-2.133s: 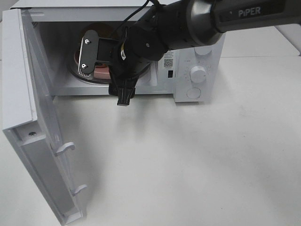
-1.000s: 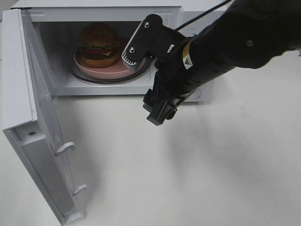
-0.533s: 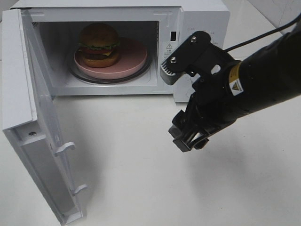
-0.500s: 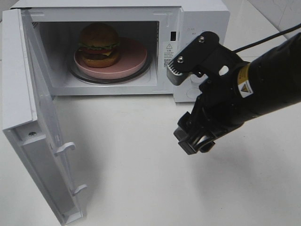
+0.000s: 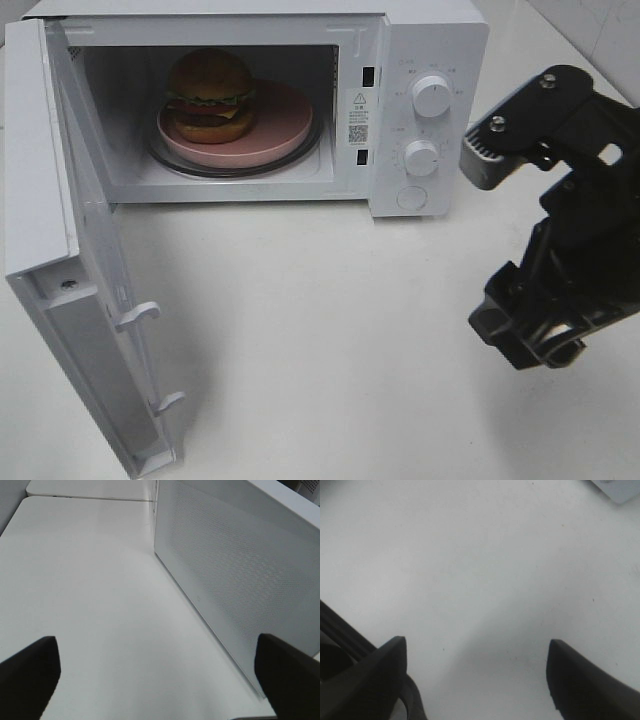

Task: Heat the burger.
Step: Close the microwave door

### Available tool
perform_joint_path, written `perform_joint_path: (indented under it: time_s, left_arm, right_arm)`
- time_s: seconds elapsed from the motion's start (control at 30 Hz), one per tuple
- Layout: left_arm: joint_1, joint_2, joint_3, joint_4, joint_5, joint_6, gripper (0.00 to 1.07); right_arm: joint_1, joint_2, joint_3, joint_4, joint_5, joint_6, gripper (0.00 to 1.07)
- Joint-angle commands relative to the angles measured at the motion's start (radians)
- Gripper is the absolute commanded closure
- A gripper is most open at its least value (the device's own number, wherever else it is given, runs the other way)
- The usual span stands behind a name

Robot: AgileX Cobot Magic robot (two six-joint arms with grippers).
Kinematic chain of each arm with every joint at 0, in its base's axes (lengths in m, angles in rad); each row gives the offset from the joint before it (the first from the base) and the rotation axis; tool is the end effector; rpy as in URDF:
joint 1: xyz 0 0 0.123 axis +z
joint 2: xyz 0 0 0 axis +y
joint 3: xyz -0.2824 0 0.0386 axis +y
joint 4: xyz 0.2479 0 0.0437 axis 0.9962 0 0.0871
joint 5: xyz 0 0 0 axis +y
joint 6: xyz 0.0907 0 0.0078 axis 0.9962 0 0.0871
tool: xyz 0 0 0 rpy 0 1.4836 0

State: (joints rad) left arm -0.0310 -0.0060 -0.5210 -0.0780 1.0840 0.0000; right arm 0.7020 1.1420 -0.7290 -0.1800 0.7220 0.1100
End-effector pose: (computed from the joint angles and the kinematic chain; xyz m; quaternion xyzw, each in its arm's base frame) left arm -0.0096 -0.0060 0.2812 0.0157 0.8515 -0.0470 0.5220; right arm 0.1658 0.1260 0.2584 -0.3283 0.9057 0.0330 0.2661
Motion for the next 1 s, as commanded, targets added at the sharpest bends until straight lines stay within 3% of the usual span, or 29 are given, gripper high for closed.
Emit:
perform_joint_path:
  time_s: [0.03, 0.4, 0.8, 1.0]
  left_arm:
    - [0.003, -0.015, 0.003, 0.002, -0.014, 0.000, 0.09]
    - [0.003, -0.015, 0.003, 0.002, -0.014, 0.000, 0.09]
    - [0.003, -0.015, 0.003, 0.002, -0.014, 0.000, 0.09]
    - [0.003, -0.015, 0.003, 0.002, -0.014, 0.000, 0.09]
  right_arm:
    - [-0.002, -0.064, 0.015, -0.002, 0.085, 0.011, 0.31]
    - [-0.002, -0.260, 0.019, -0.001, 0.228, 0.038, 0.31]
    - [-0.003, -0.555, 0.191, -0.003, 0.277, 0.083, 0.31]
    - [-0.003, -0.620, 0.212, 0.001, 0.286, 0.132, 0.31]
